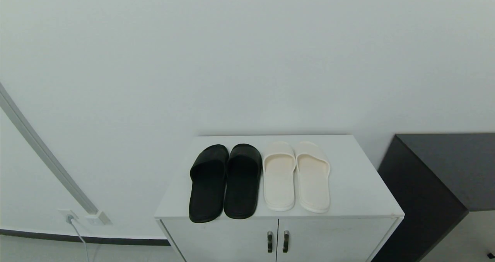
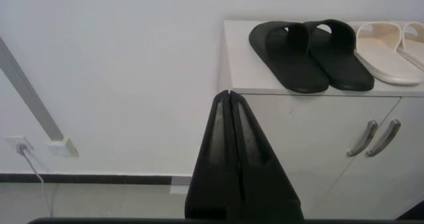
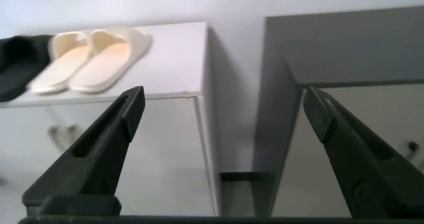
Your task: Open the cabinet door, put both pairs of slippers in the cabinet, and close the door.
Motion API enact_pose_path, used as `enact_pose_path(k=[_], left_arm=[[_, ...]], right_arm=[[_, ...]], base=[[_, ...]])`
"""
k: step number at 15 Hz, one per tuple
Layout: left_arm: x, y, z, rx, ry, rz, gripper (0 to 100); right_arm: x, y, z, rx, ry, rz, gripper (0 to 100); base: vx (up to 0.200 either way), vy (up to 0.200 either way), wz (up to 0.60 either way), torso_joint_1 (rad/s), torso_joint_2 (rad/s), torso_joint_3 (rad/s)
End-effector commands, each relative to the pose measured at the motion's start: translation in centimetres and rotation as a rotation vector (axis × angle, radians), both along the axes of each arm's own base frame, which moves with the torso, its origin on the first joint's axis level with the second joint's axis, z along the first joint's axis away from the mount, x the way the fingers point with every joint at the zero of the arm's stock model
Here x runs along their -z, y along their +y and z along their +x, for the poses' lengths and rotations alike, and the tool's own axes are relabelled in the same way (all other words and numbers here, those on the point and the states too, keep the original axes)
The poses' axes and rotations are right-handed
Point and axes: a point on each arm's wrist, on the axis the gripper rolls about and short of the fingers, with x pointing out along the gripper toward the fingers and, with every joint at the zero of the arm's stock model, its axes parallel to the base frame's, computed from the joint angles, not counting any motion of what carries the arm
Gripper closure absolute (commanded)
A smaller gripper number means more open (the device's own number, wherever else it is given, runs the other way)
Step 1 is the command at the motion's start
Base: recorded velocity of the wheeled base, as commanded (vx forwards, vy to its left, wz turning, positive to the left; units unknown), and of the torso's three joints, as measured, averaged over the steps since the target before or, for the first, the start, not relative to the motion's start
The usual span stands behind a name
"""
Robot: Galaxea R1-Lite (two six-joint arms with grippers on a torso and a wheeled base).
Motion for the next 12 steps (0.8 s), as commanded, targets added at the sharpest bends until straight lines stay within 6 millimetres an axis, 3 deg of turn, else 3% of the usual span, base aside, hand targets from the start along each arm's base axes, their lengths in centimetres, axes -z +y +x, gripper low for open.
enact_pose_path(k=[1,4,10,11,12], left_arm=[[0.0,0.0,0.0,-0.002,0.0,0.0,100],[0.0,0.0,0.0,0.001,0.0,0.0,100],[0.0,0.0,0.0,0.003,0.0,0.0,100],[0.0,0.0,0.0,0.003,0.0,0.0,100],[0.0,0.0,0.0,0.003,0.0,0.0,100]], right_arm=[[-0.8,0.1,1.1,-0.039,0.1,0.0,0],[-1.9,0.4,3.5,-0.17,0.235,0.014,0],[-4.1,1.5,10.1,-0.287,0.389,0.002,0],[-4.1,1.5,10.3,-0.29,0.395,0.003,0],[-4.5,2.1,12.1,-0.314,0.447,0.001,0]], base=[[0.0,0.0,0.0,0.0,0.0,0.0],[0.0,0.0,0.0,0.0,0.0,0.0],[0.0,0.0,0.0,0.0,0.0,0.0],[0.0,0.0,0.0,0.0,0.0,0.0],[0.0,0.0,0.0,0.0,0.0,0.0]])
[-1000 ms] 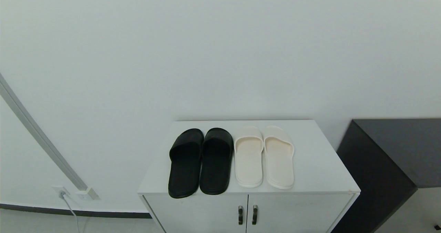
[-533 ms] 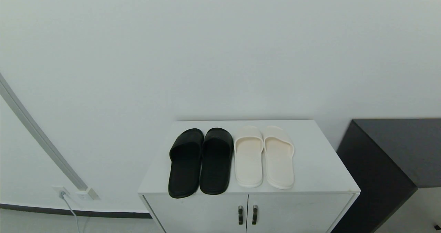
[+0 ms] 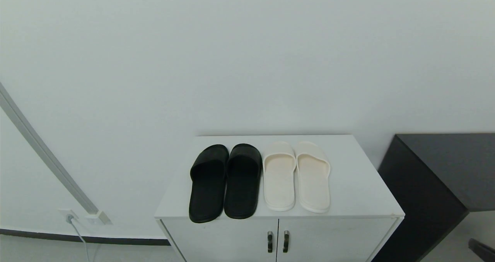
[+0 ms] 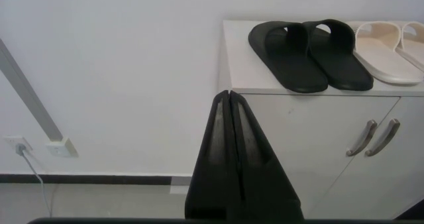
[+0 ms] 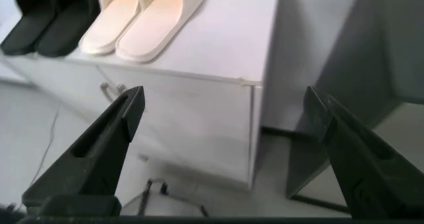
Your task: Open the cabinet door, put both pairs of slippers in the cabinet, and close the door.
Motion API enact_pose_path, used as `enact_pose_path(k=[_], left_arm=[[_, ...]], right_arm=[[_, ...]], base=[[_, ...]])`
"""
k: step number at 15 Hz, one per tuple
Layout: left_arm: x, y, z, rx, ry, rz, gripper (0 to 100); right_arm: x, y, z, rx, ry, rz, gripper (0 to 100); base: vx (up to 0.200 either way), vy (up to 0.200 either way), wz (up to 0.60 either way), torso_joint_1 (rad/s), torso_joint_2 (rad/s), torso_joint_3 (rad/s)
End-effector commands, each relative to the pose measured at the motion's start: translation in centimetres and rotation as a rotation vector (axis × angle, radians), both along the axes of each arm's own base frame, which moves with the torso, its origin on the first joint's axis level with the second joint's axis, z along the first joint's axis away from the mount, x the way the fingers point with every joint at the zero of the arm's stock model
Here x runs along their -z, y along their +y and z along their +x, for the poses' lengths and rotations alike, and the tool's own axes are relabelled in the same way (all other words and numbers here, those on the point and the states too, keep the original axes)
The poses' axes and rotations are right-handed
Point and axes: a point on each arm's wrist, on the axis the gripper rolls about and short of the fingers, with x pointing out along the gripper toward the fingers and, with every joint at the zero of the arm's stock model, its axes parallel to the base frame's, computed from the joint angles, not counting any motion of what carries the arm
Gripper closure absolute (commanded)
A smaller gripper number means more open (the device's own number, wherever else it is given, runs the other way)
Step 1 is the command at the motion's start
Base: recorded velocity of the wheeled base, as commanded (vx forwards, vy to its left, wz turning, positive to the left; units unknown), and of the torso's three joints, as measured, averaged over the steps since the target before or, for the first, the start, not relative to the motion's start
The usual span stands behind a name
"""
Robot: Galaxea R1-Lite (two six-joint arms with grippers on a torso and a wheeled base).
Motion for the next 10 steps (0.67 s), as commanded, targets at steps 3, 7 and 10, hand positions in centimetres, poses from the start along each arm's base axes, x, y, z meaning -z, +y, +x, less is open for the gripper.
enact_pose_path(k=[3,7,10], left_arm=[[0.0,0.0,0.0,0.001,0.0,0.001,100],[0.0,0.0,0.0,0.001,0.0,0.001,100],[0.0,0.0,0.0,0.001,0.0,0.001,100]], right_arm=[[-0.8,2.3,5.5,-0.115,0.114,0.007,0],[-1.4,5.3,7.8,-0.152,0.141,-0.003,0],[-2.3,8.7,9.5,-0.143,0.144,0.009,0]], base=[[0.0,0.0,0.0,0.0,0.0,0.0],[0.0,0.0,0.0,0.0,0.0,0.0],[0.0,0.0,0.0,0.0,0.0,0.0]])
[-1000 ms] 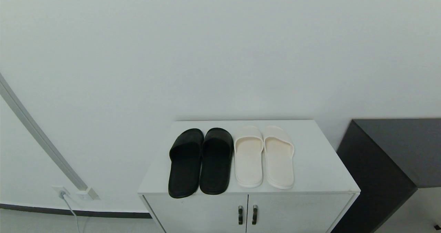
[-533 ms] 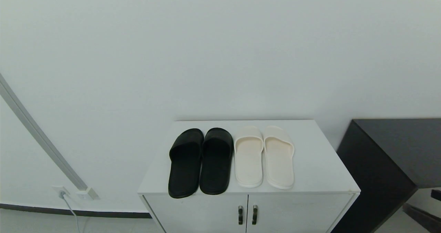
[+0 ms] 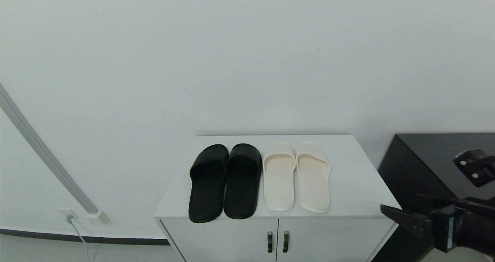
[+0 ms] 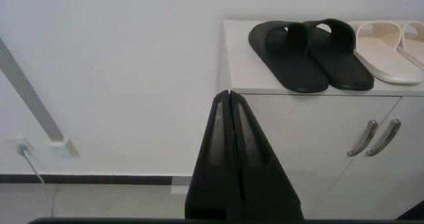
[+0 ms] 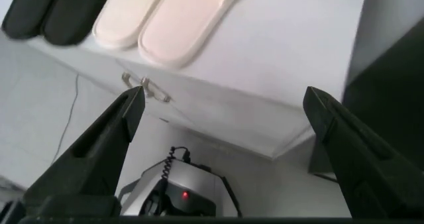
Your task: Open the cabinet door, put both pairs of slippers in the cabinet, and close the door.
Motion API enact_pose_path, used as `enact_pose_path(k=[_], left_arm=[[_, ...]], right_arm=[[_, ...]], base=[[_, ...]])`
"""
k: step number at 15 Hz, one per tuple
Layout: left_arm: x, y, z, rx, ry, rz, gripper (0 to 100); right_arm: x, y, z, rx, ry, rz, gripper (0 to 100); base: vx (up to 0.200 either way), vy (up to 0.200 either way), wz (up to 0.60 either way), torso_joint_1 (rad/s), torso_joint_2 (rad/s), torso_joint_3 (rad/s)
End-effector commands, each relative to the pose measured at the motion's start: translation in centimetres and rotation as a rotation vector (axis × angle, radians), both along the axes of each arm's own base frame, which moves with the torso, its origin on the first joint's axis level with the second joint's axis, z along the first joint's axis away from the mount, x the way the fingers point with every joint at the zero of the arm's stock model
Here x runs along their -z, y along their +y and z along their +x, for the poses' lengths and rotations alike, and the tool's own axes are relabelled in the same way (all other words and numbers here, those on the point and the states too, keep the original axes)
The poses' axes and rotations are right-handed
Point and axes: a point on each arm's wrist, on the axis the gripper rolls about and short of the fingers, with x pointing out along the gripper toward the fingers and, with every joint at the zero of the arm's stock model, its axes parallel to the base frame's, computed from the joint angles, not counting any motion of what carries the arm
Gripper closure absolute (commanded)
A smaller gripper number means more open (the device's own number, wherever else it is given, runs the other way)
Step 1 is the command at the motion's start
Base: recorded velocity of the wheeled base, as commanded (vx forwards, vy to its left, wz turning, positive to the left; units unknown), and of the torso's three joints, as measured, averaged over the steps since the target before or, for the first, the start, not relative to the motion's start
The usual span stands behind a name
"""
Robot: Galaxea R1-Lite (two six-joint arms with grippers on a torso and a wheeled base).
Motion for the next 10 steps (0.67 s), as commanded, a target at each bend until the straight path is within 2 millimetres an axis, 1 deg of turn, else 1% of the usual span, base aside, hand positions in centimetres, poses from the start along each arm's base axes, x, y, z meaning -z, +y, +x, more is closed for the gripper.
enact_pose_path(k=[1,2,3,4,7,8,9,10], left_arm=[[0.0,0.0,0.0,0.0,0.0,-0.001,100],[0.0,0.0,0.0,0.0,0.0,-0.001,100],[0.0,0.0,0.0,0.0,0.0,-0.001,100],[0.0,0.0,0.0,0.0,0.0,-0.001,100],[0.0,0.0,0.0,0.0,0.0,-0.001,100],[0.0,0.0,0.0,0.0,0.0,0.001,100],[0.0,0.0,0.0,0.0,0.0,-0.001,100],[0.0,0.0,0.0,0.0,0.0,-0.001,100]], right_arm=[[-0.1,3.3,2.0,-0.026,0.029,-0.008,0],[-0.2,4.3,2.6,-0.017,0.025,-0.021,0],[-0.2,4.8,3.0,-0.009,0.022,-0.028,0],[-0.3,6.4,4.1,0.016,0.006,-0.051,0],[-0.7,9.8,5.4,0.023,-0.02,-0.071,0],[-0.6,11.9,6.1,0.062,-0.021,-0.048,0],[-0.5,12.7,6.4,0.079,-0.019,-0.041,0],[0.4,14.4,7.2,0.113,-0.015,-0.059,0]], base=[[0.0,0.0,0.0,0.0,0.0,0.0],[0.0,0.0,0.0,0.0,0.0,0.0],[0.0,0.0,0.0,0.0,0.0,0.0],[0.0,0.0,0.0,0.0,0.0,0.0],[0.0,0.0,0.0,0.0,0.0,0.0],[0.0,0.0,0.0,0.0,0.0,0.0],[0.0,0.0,0.0,0.0,0.0,0.0],[0.0,0.0,0.0,0.0,0.0,0.0]])
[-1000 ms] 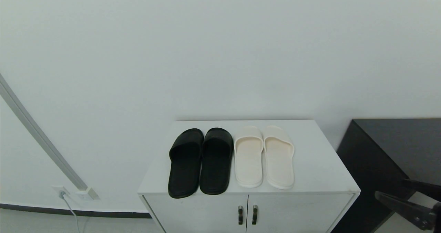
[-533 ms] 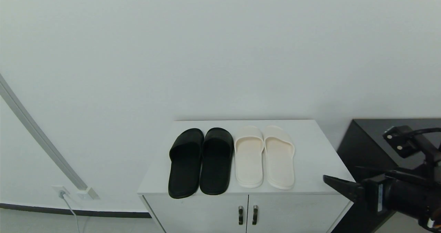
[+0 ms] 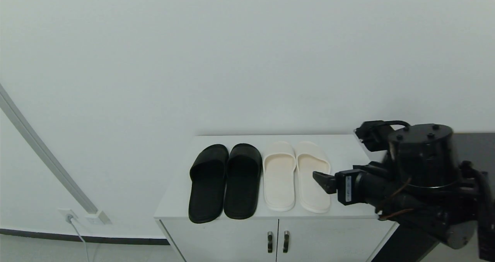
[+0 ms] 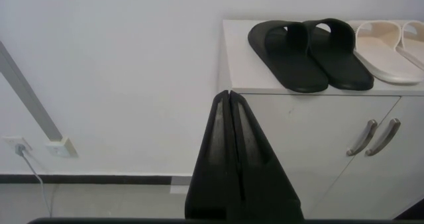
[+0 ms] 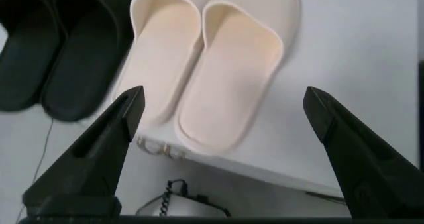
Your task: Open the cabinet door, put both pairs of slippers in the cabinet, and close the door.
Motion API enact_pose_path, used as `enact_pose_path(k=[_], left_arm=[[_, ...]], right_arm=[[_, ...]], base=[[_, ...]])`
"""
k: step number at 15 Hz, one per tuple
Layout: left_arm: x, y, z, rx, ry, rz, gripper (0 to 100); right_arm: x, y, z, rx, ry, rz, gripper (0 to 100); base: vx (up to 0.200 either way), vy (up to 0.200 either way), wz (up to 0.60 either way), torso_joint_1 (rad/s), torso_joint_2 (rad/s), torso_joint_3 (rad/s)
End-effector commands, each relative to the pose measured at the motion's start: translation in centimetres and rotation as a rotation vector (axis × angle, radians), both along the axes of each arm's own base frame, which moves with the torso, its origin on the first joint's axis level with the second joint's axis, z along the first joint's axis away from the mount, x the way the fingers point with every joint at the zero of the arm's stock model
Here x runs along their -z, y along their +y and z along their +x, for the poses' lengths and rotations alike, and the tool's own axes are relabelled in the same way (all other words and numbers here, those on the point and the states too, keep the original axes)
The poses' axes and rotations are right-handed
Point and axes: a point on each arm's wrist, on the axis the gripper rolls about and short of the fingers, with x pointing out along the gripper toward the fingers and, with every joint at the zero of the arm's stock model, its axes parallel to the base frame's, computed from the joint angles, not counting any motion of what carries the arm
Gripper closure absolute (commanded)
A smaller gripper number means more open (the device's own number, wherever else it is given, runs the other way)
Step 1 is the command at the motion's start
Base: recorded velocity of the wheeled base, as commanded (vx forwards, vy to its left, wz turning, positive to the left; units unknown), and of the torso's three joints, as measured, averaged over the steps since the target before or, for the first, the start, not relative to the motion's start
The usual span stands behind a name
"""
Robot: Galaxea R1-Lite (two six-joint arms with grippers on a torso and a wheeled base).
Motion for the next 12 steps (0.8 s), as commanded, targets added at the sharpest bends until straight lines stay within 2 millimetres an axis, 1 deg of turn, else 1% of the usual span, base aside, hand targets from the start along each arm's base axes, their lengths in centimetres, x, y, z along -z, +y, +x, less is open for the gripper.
enact_pose_path(k=[1,3,4,5,6,7,10,12], left_arm=[[0.0,0.0,0.0,-0.001,0.0,-0.001,100],[0.0,0.0,0.0,-0.001,0.001,-0.001,100],[0.0,0.0,0.0,-0.001,0.0,-0.001,100],[0.0,0.0,0.0,-0.001,0.0,-0.001,100],[0.0,0.0,0.0,-0.001,0.0,-0.001,100],[0.0,0.0,0.0,-0.001,0.001,-0.001,100],[0.0,0.0,0.0,-0.001,0.001,-0.001,100],[0.0,0.0,0.0,-0.001,0.0,-0.001,100]], right_arm=[[2.3,4.2,1.8,0.026,0.024,-0.04,0],[3.4,5.7,3.0,0.074,-0.01,-0.039,0],[4.2,6.4,3.8,0.12,-0.033,-0.049,0],[5.0,6.9,4.4,0.165,-0.053,-0.061,0],[5.4,7.1,4.5,0.177,-0.058,-0.071,0],[6.2,7.5,5.2,0.199,-0.067,-0.076,0],[7.3,8.8,6.4,0.225,-0.076,-0.082,0],[8.0,9.7,7.8,0.238,-0.081,-0.079,0]], base=[[0.0,0.0,0.0,0.0,0.0,0.0],[0.0,0.0,0.0,0.0,0.0,0.0],[0.0,0.0,0.0,0.0,0.0,0.0],[0.0,0.0,0.0,0.0,0.0,0.0],[0.0,0.0,0.0,0.0,0.0,0.0],[0.0,0.0,0.0,0.0,0.0,0.0],[0.0,0.0,0.0,0.0,0.0,0.0],[0.0,0.0,0.0,0.0,0.0,0.0]])
